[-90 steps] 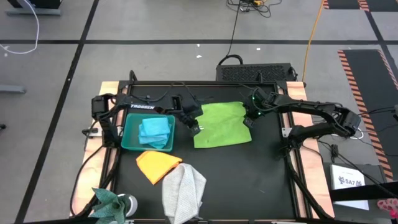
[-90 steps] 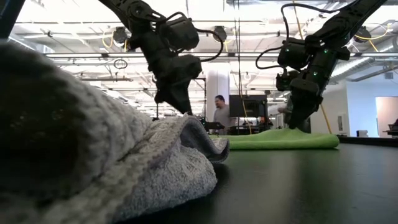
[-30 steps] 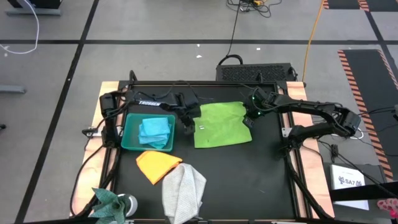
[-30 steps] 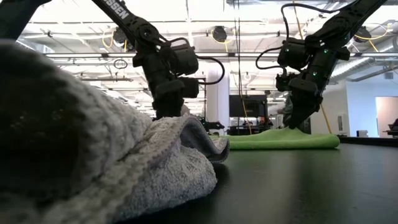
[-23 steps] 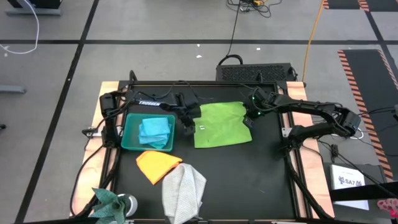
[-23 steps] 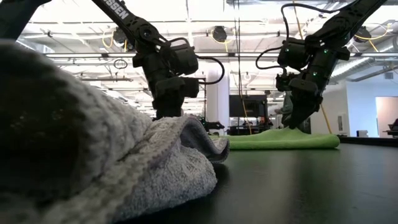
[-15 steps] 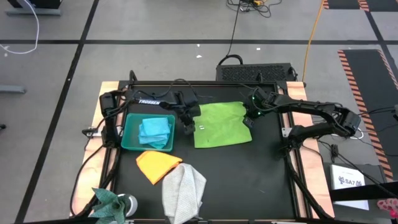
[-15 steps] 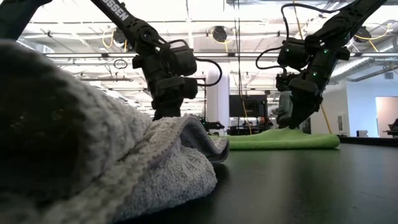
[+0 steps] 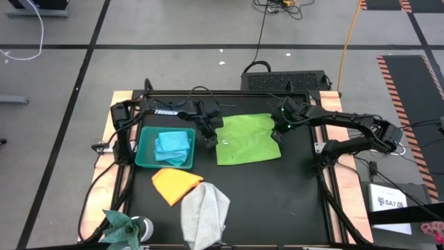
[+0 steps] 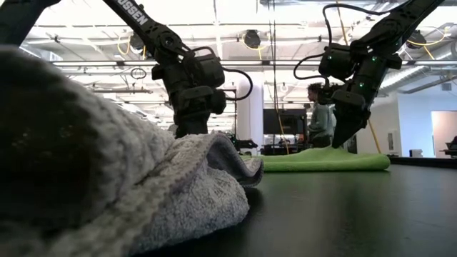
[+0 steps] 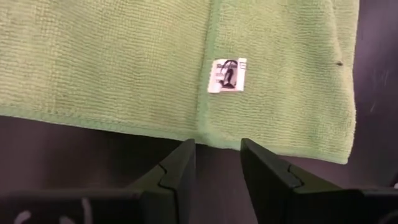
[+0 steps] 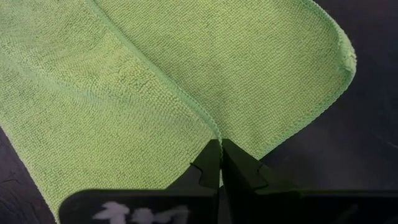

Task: Fold microfiber towels
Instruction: Fold the green microfiber towel

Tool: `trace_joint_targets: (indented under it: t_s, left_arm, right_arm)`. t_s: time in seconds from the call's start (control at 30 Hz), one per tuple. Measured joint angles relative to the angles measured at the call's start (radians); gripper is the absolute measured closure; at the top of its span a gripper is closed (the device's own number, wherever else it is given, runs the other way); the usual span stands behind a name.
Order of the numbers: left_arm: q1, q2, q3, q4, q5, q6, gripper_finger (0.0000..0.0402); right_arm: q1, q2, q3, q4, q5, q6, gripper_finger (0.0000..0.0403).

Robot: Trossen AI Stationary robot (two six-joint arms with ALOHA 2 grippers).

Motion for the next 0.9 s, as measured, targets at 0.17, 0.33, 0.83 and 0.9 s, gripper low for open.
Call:
trace_joint_targets:
  t_s: [0.17, 0.33, 0.83, 0.9]
  left_arm:
    - [-0.013, 0.000, 0.000, 0.029, 0.002, -0.007, 0.0272]
    - [-0.025, 0.000, 0.000, 0.048, 0.001, -0.018, 0.0272]
    - [-0.025, 0.000, 0.000, 0.041, -0.052, -0.025, 0.0273]
    - [-0.026, 0.000, 0.000, 0.035, -0.054, -0.022, 0.0272]
  right_arm:
    - [0.000, 0.000, 0.000, 0.000, 0.000, 0.000, 0.0403]
    - [0.000, 0.000, 0.000, 0.000, 0.000, 0.000, 0.0403]
    - [0.000, 0.000, 0.000, 0.000, -0.003, -0.003, 0.0403]
    - [0.000, 0.000, 0.000, 0.000, -0.003, -0.004, 0.0403]
